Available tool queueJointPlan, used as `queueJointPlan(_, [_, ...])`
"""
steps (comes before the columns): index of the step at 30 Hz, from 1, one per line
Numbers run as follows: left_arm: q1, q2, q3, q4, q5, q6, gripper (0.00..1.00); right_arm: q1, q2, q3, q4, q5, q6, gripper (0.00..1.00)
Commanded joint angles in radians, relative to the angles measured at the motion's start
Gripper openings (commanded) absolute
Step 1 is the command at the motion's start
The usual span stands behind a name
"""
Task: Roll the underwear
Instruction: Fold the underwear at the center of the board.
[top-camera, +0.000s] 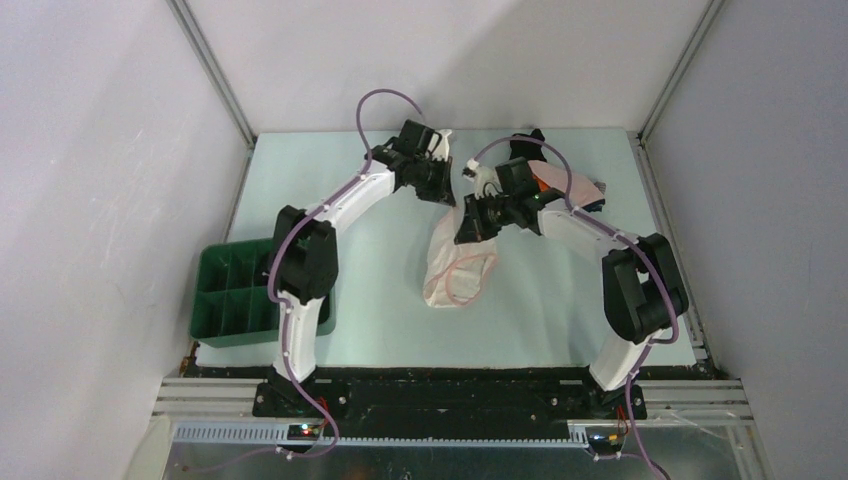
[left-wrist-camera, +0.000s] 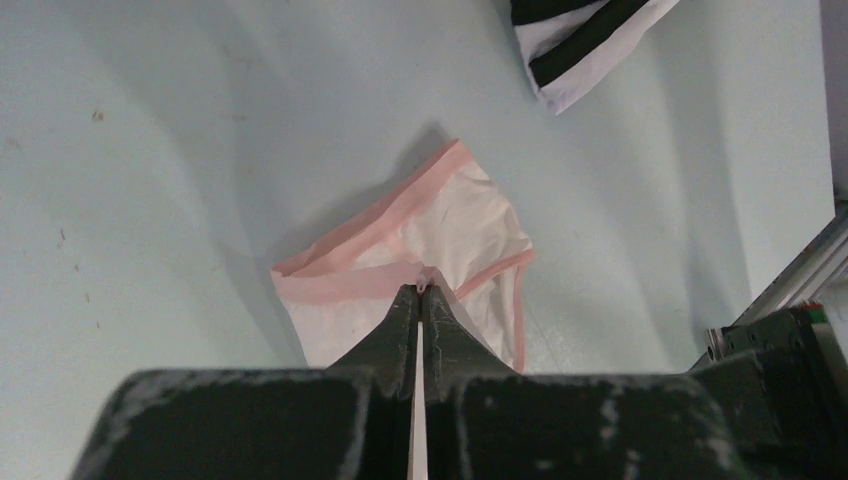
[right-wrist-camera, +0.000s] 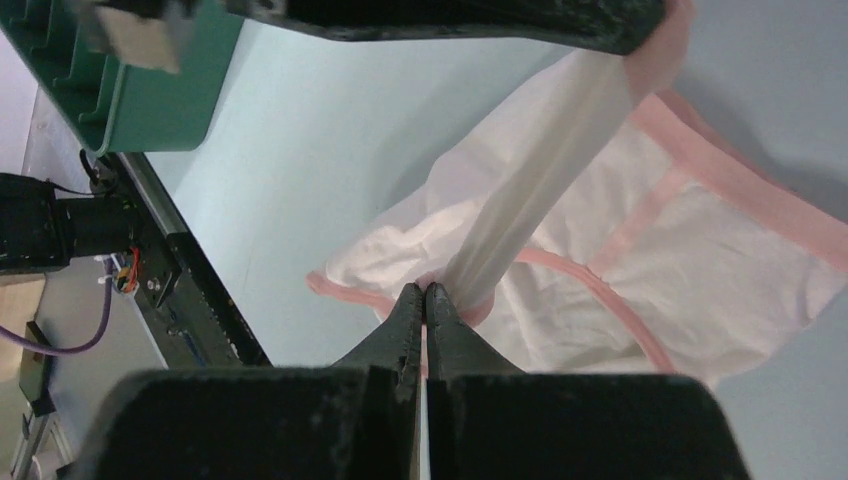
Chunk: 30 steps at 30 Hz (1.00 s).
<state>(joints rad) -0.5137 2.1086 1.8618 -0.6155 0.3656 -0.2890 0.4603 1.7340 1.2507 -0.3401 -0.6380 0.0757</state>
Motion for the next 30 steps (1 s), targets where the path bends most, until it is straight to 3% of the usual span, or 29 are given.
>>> queueJointPlan(1, [-0.011, 0.043, 0.080, 0.074, -0.058, -0.011, 0.00, -0.033, -0.027, -0.026, -0.085, -0.034, -0.033, 0.00])
queueJointPlan(30, [-0.101, 0.204, 0.198, 0.122, -0.094, -0.014, 0.00, -0.136, 0.048, -0.098, -0.140, 0.107, -0.031, 0.00])
